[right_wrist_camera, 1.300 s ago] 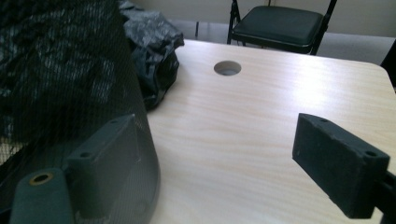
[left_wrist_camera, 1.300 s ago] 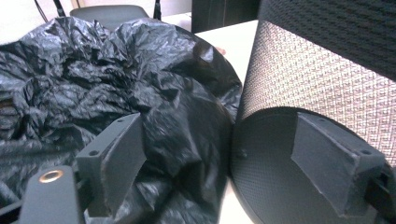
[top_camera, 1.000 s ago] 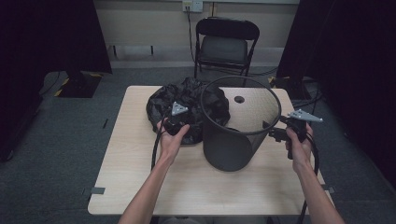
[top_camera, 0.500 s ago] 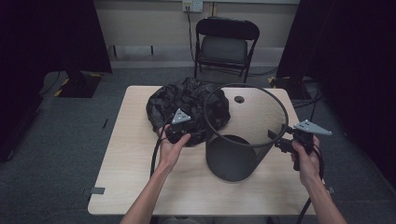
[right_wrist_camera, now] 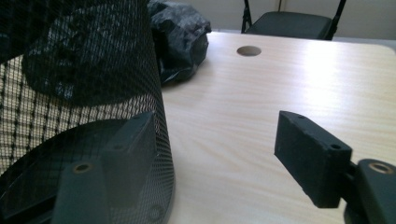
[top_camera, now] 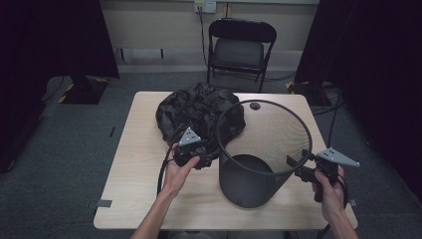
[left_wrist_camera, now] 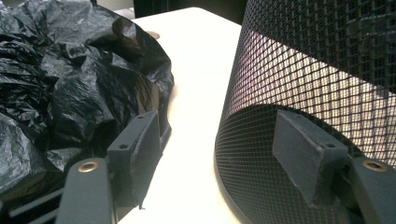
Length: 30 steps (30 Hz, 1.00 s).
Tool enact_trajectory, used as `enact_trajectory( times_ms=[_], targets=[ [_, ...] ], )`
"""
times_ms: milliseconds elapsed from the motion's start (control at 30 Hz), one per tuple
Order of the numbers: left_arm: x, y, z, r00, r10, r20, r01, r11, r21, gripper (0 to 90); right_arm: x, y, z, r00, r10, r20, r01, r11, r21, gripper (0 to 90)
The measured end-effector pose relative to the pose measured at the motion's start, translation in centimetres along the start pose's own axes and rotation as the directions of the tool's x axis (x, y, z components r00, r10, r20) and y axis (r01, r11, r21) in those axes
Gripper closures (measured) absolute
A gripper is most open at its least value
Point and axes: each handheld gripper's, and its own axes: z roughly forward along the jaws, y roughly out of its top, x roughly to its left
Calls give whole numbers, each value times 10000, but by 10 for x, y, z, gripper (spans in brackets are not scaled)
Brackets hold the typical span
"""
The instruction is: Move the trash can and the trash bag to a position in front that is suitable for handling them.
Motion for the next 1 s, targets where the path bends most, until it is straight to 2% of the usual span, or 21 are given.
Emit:
enact_trajectory(
  times_ms=[167,233,267,300,333,367,433,500,533,600,667,733,767,833,867,1000],
  targets=[
    [0,-2,-3,9999,91,142,-93,9998,176,312,1,-4,-1,9999,17,-108,-17,10000,62,264],
    [2,-3,-2,9999,90,127,-94,9995,308,290,-1,-5,0,10000,57,-54,-56,10000,25,210],
    [4,-4,-1,9999,74,132,-80,9989,461,242,-3,-6,2,9997,242,-86,-242,9997,-21,176],
    [6,-6,0,10000,34,10,-35,9978,660,213,-6,-7,3,9985,508,-189,-507,9987,64,149],
    [9,-7,1,9996,-35,-267,57,9967,816,210,-8,-9,5,9983,588,-65,-585,9979,293,145],
    [11,-9,1,9993,-57,-363,90,9957,918,220,-10,-12,8,9990,413,189,-421,9979,485,151],
    [17,-13,0,9991,-263,-342,295,9948,970,250,-14,-18,13,9993,178,329,-206,9961,863,151],
    [23,-15,-2,9990,-334,-295,364,9936,1072,249,-20,-30,21,9987,250,447,-314,9883,1491,153],
    [26,-16,-3,9991,-213,-373,257,9923,1213,249,-21,-34,24,9986,218,486,-299,9843,1740,153],
    [31,-16,-6,9969,-115,-773,216,9911,1313,250,-22,-43,31,9984,-224,516,92,9701,2424,152],
    [38,-17,-8,9961,-209,-855,336,9881,1501,270,-22,-50,36,9970,-552,541,371,9559,2912,155],
    [43,-18,-10,9970,-35,-779,161,9866,1621,270,-22,-56,40,9956,-777,532,557,9416,3322,155],
    [46,-18,-11,9971,135,-752,-11,9867,1628,265,-22,-57,42,9949,-874,504,651,9376,3417,152],
    [54,-17,-11,9958,321,-853,-187,9880,1535,227,-21,-60,44,9953,-862,445,661,9384,3392,139],
    [59,-14,-10,9932,306,-1123,-129,9878,1552,233,-21,-60,44,9953,-861,443,660,9379,3405,138],
    [81,-1,-3,9892,-84,-1464,269,9918,1250,203,-21,-62,43,9953,-888,382,714,9417,3289,136]
  ],
)
